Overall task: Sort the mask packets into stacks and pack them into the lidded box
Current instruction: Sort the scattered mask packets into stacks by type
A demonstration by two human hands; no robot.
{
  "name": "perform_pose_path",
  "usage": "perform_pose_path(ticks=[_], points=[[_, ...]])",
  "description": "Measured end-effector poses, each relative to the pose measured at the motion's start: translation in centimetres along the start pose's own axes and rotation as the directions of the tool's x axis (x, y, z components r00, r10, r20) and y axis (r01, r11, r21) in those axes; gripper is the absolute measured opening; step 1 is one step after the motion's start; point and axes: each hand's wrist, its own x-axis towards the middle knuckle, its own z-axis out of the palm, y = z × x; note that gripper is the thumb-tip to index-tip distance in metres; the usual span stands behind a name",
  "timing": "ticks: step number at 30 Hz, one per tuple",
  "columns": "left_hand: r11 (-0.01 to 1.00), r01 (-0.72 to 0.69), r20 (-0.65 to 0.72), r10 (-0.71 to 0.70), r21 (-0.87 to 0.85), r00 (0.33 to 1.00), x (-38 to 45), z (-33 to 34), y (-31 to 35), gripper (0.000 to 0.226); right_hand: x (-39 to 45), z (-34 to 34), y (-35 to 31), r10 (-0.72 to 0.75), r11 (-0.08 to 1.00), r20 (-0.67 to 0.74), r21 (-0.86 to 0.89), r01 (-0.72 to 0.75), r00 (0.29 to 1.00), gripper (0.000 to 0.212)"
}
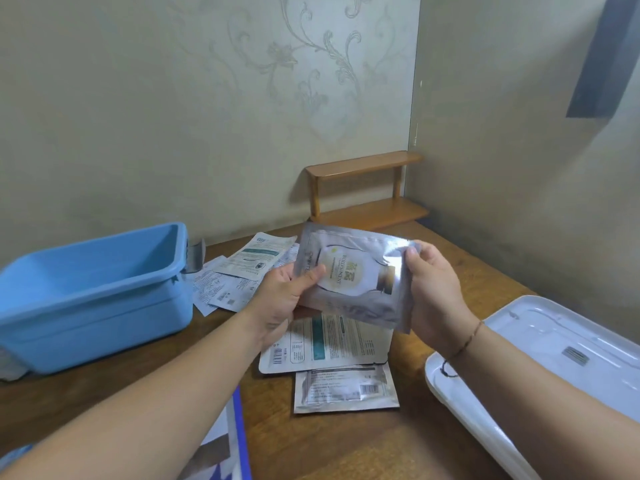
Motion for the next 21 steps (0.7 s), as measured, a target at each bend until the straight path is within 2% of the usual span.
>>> perform_pose_path(ticks=[2,4,8,10,12,14,16,17,19,21], points=[[1.0,-0.001,-0.031,0.002,0.025,1.0,-0.1,-0.3,0.2,0.039,0.0,-0.2,-0.1,0.056,0.998,0.022,0.008,-0.056,0.998,0.013],[0.999,-0.009,-0.058,0.011,0.041,0.998,-0.2,-0.8,0.3,0.031,-0.1,-0.6,-0.6,0.105,0.993,0.092,-0.059,-0.1,0.99,0.006],[0.999,0.043,-0.088,-0.045,-0.031,0.995,-0.8,-1.6,0.4,0.043,-1.0,-1.4,-1.2,0.307,0.946,0.265,-0.189,-0.263,0.914,0.016],[0.993,0.095,-0.042,-0.098,-0.077,0.994,-1.5,-2.1,0.7,0.041,-1.5,-1.3,-1.3,0.337,0.922,0.283,-0.291,-0.255,0.898,0.017],[0.983,0.136,0.093,-0.126,-0.121,0.988,-2.7,-2.8,1.2,0.045,-1.4,-1.3,-2.0,0.209,0.875,0.268,-0.481,-0.057,0.94,0.011],[0.982,0.122,0.203,-0.092,-0.142,0.975,-3.5,-3.8,1.5,0.06,-1.2,-1.1,-3.9,-0.008,0.774,0.331,-0.595,0.216,0.943,0.008],[0.989,0.09,0.241,-0.061,-0.114,0.969,-3.8,-4.6,1.8,0.063,-1.2,0.2,-5.9,-0.178,0.632,0.452,-0.628,0.453,0.874,0.01],[0.994,0.067,0.258,-0.044,-0.082,0.965,-4.0,-4.6,1.9,0.059,-1.4,1.3,-6.5,-0.224,0.521,0.511,-0.656,0.545,0.83,0.008],[0.999,0.04,0.283,-0.032,-0.022,0.959,-4.5,-4.1,2.1,0.048,-1.8,3.4,-7.0,-0.24,0.332,0.597,-0.69,0.643,0.765,0.002],[0.999,0.039,0.26,-0.044,0.025,0.965,-5.2,-3.4,2.2,0.033,-2.1,4.9,-6.6,-0.202,0.29,0.606,-0.713,0.638,0.769,0.01]])
